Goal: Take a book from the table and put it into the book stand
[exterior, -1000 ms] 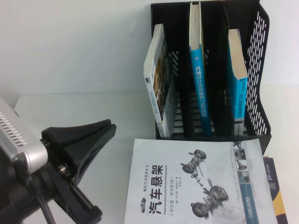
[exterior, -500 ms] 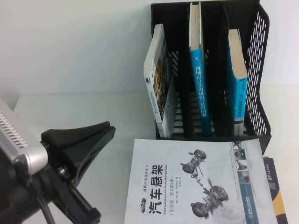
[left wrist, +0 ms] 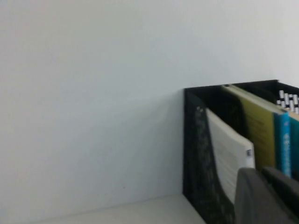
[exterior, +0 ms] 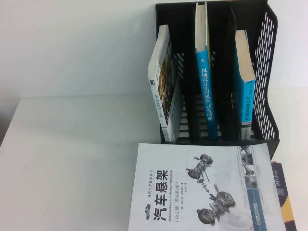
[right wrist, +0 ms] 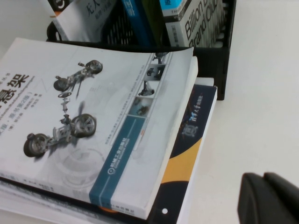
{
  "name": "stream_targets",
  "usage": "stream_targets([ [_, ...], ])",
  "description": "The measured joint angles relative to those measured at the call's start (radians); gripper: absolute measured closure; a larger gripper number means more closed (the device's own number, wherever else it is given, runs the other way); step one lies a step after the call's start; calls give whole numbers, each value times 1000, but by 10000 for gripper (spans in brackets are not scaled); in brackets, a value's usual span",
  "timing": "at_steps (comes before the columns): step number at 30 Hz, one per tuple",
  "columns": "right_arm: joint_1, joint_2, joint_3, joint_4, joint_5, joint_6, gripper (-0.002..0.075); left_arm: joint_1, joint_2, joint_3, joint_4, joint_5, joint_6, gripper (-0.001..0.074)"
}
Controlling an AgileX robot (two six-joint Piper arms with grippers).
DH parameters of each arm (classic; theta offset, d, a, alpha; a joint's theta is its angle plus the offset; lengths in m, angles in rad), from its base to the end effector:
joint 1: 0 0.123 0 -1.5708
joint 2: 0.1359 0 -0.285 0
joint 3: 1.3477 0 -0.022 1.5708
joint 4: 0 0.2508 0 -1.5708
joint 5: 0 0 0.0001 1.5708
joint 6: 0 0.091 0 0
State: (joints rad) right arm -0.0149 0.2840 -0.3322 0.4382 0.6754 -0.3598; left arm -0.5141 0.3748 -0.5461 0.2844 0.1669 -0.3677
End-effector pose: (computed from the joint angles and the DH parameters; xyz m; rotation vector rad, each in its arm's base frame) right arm 0.0629 0.0232 0.2533 -0.1597 2.0478 0.2617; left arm 0.0706 -0.0350 0.3565 0.2780 1.4628 -0.4531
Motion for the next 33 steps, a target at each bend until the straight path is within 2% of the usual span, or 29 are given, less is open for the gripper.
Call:
stream_targets([
  [6, 0, 0, 0, 0, 2, -2, 729, 244, -140, 191, -139, -49, 32, 736],
  [10, 0, 0, 0, 0, 2, -2, 729, 364, -239, 328, -212, -58, 48, 736],
  [13, 0, 0, 0, 0, 2, -2, 729, 420, -309, 415, -238, -60, 58, 736],
  [20, 0, 0, 0, 0, 2, -2, 729, 454, -383, 560, -265, -60, 75, 736],
  [33, 0, 0, 0, 0, 4, -2, 729, 454, -386, 568, -274, 111, 77, 737],
])
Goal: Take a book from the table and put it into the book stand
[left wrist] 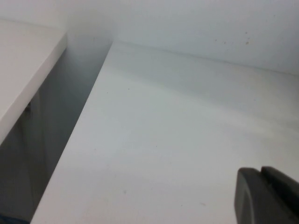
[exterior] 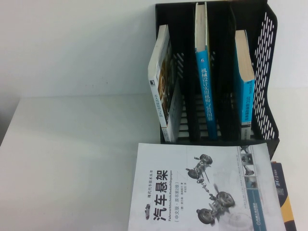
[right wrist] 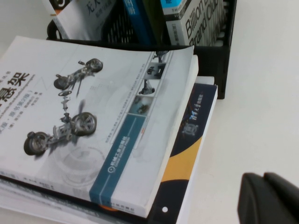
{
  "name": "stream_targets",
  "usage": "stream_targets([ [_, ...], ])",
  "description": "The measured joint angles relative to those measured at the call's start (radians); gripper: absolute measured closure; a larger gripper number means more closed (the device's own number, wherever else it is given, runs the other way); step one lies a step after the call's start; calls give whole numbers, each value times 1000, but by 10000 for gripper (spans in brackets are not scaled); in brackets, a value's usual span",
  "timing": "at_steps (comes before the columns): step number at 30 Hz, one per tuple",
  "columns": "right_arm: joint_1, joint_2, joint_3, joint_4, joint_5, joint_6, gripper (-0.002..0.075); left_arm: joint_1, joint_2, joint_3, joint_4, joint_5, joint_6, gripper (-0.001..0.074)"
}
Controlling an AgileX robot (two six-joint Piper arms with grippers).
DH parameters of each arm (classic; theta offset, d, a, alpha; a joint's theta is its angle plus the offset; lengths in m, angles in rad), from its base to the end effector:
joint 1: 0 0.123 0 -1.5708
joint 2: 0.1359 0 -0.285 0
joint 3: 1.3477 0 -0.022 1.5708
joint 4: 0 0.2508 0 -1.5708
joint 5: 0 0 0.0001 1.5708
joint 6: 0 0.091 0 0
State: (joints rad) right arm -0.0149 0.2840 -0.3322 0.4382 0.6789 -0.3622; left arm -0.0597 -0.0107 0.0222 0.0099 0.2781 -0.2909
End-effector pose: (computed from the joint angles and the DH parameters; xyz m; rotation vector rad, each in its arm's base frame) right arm 0.0628 0.0233 0.2530 -0.1634 2.0506 0.2614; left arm 0.0547 -0.0030 0.1811 -0.1988 1.7685 -0.2440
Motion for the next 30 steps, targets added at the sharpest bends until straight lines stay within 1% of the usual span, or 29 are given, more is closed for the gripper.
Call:
stream_targets([
  [10, 0, 0, 0, 0, 2, 0, 729, 0, 0, -2, 0, 26, 0, 737],
  [12, 0, 0, 0, 0, 2, 0, 729, 0, 0, -2, 0, 26, 24, 737],
  [16, 0, 0, 0, 0, 2, 0, 729, 0, 0, -2, 2, 28, 131, 737],
  [18, 0, 0, 0, 0, 2, 0, 729, -2, 0, -2, 2, 28, 149, 737],
  [30, 0, 0, 0, 0, 2, 0, 729, -20, 0, -4, 2, 34, 171, 737],
])
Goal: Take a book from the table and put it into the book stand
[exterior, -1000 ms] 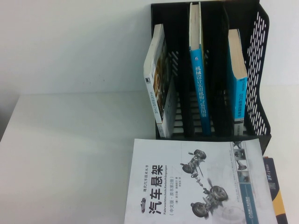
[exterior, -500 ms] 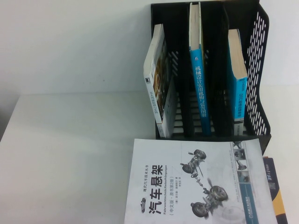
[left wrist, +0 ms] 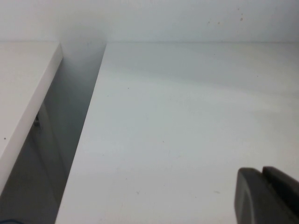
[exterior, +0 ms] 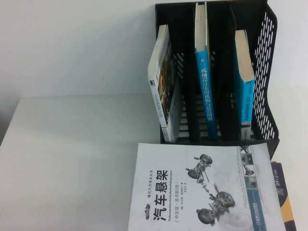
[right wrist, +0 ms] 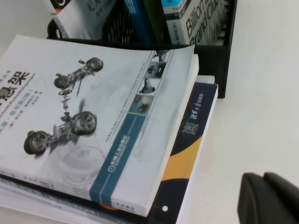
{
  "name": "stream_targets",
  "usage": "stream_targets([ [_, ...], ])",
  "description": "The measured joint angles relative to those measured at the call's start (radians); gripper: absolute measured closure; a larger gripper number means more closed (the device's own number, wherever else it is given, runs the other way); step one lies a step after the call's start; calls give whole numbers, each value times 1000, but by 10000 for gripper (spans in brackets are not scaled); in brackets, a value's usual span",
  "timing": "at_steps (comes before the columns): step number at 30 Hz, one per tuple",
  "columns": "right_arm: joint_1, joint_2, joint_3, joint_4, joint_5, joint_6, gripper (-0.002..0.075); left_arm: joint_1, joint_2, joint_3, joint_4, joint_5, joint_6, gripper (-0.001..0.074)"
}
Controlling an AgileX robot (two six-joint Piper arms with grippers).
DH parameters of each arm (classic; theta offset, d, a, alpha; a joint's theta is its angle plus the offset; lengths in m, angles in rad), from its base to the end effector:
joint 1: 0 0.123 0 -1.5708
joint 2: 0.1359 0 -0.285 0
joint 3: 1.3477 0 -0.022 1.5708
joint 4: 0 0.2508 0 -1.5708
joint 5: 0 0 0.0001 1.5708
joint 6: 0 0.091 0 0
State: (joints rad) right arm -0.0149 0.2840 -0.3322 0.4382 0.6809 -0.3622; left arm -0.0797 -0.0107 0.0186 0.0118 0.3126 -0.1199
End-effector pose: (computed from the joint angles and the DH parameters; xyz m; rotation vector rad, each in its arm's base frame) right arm 0.0627 0.0234 0.2529 -0.1641 2.0524 0.2621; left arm 0.0539 -0.0040 0.1793 -0.0287 1.8058 -0.1310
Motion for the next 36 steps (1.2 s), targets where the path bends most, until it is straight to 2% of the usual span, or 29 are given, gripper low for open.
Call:
stream_targets([
  [14, 3, -3, 0, 0, 0, 0, 729, 0, 0, 0, 0, 5, 3, 737],
  [18, 15, -90, 33, 0, -26, 0, 729, 0, 0, 0, 0, 6, 3, 737],
  [24, 18, -251, 155, -195, -246, 31, 729, 0, 0, 0, 0, 6, 4, 737],
  [29, 18, -296, 305, -351, -393, 215, 729, 0, 0, 0, 0, 6, 4, 737],
  [33, 18, -296, 354, -456, -340, 417, 729, 0, 0, -2, 0, 7, 4, 737],
  [36, 18, -296, 354, -504, -338, 431, 729, 0, 0, -2, 0, 7, 6, 737],
])
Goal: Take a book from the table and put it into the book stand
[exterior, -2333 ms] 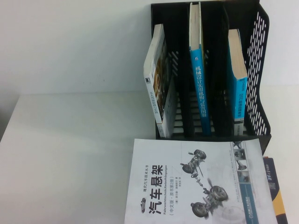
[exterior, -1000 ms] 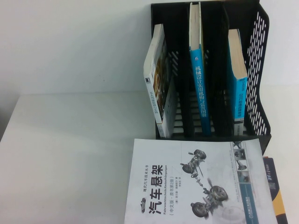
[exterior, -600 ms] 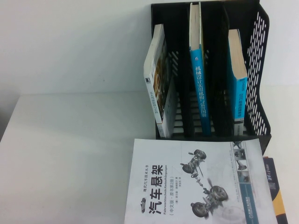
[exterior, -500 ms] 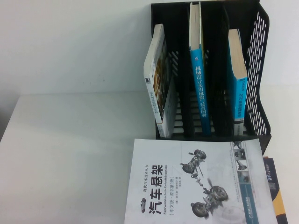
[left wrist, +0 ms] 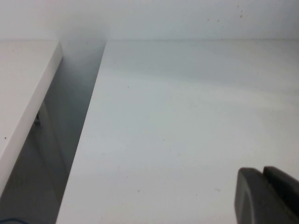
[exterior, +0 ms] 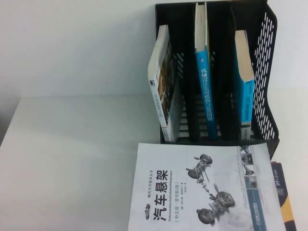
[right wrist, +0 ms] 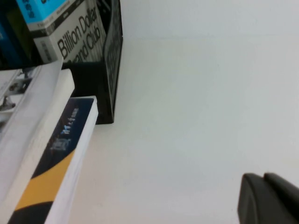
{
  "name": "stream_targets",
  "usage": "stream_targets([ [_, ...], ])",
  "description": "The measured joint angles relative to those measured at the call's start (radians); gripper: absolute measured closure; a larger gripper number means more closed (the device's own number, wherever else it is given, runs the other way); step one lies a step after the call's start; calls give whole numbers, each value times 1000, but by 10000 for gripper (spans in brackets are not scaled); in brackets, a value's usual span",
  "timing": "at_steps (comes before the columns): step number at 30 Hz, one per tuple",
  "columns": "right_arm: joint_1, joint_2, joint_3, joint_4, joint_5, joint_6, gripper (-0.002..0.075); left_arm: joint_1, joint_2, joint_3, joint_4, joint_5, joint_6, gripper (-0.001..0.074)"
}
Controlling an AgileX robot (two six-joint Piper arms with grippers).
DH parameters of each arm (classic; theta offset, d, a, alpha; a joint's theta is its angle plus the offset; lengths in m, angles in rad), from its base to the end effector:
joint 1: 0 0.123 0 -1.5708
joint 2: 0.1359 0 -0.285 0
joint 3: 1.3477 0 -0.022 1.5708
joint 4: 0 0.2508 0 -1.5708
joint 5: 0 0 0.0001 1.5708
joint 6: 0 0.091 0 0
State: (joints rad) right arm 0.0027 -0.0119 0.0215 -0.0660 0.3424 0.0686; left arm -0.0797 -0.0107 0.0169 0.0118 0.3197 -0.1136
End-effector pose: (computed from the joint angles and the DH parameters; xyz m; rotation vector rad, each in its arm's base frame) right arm 0.0533 -0.0019 0.1758 0.0190 1.8348 -0.0139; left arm 0.0537 -0.0039 0.1792 -0.0232 1.8111 -0.1261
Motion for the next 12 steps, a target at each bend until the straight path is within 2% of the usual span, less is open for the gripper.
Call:
stream_targets([
  [12, 0, 0, 0, -21, 0, -38, 729, 0, 0, 0, 0, 0, 0, 737],
])
